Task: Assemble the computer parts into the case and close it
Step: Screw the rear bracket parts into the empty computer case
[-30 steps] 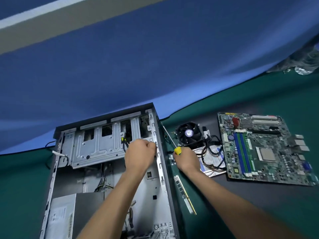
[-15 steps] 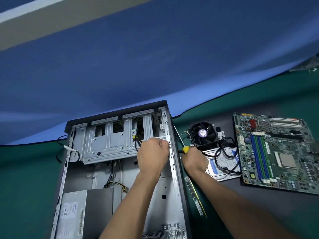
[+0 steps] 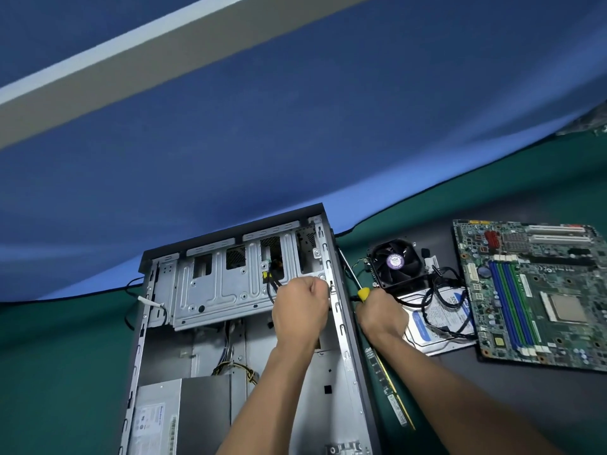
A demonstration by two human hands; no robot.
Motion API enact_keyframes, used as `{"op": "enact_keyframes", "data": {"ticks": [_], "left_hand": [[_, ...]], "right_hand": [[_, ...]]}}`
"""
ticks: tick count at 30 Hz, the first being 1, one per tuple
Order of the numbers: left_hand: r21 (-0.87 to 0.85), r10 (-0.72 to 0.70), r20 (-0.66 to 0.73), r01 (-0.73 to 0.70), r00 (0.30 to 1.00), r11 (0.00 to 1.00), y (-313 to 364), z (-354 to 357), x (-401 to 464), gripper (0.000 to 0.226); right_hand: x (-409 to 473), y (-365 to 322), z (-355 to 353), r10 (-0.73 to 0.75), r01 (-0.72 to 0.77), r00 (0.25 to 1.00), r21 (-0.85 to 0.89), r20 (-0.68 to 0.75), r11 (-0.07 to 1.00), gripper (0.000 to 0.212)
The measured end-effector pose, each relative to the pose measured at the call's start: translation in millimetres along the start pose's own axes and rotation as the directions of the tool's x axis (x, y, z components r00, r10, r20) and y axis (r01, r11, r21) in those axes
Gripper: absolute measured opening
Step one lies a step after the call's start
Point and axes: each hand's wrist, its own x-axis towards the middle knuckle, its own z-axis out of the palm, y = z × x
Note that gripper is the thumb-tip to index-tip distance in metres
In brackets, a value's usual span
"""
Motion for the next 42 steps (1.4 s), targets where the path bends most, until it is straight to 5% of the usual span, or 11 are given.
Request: {"op": "enact_keyframes", "data": {"ticks": [8, 13, 20, 26, 33, 39, 42], "left_hand": [[-0.042, 0.015, 0.022, -0.014, 1.0, 0.999, -5, 0, -4, 0.04], [-0.042, 0.033, 0.018, -0.032, 0.999, 0.999, -6, 2, -5, 0.038], [-0.007, 0.041, -0.006, -0.041, 0.999, 0.999, -8, 4, -3, 0.041], [-0.033, 0.069, 0.01, -0.068, 0.998, 0.997, -3, -3, -5, 0.05], [-0.426, 0.021, 0.128, 0.036, 0.992, 0.904, 16, -45, -23, 0.04], [-0.422, 0.147, 0.292, -0.011, 0.945, 0.907, 41, -119, -51, 0.043], [-0.436, 0.199, 0.269, -0.065, 0.942, 0.898, 35, -155, -75, 0.056]], "right_hand": [[-4, -1, 7, 0.007, -0.007, 1.0, 0.048, -0.007, 0.999, 0.026], [1, -4, 6, 0.032, -0.032, 0.999, 0.039, 0.002, 0.999, 0.01], [-5, 2, 5, 0.006, -0.005, 1.0, 0.14, -0.008, 0.99, 0.015], [-22, 12, -29, -0.08, -0.002, 0.99, 0.585, 0.115, 0.811, 0.023], [-72, -10, -101, -0.192, 0.138, 0.981, 0.731, -0.009, 0.668, 0.019], [-154, -56, -130, -0.335, 0.313, 0.931, 0.783, -0.142, 0.537, 0.02], [-198, -79, -129, -0.429, 0.394, 0.885, 0.785, -0.183, 0.478, 0.017]]}}
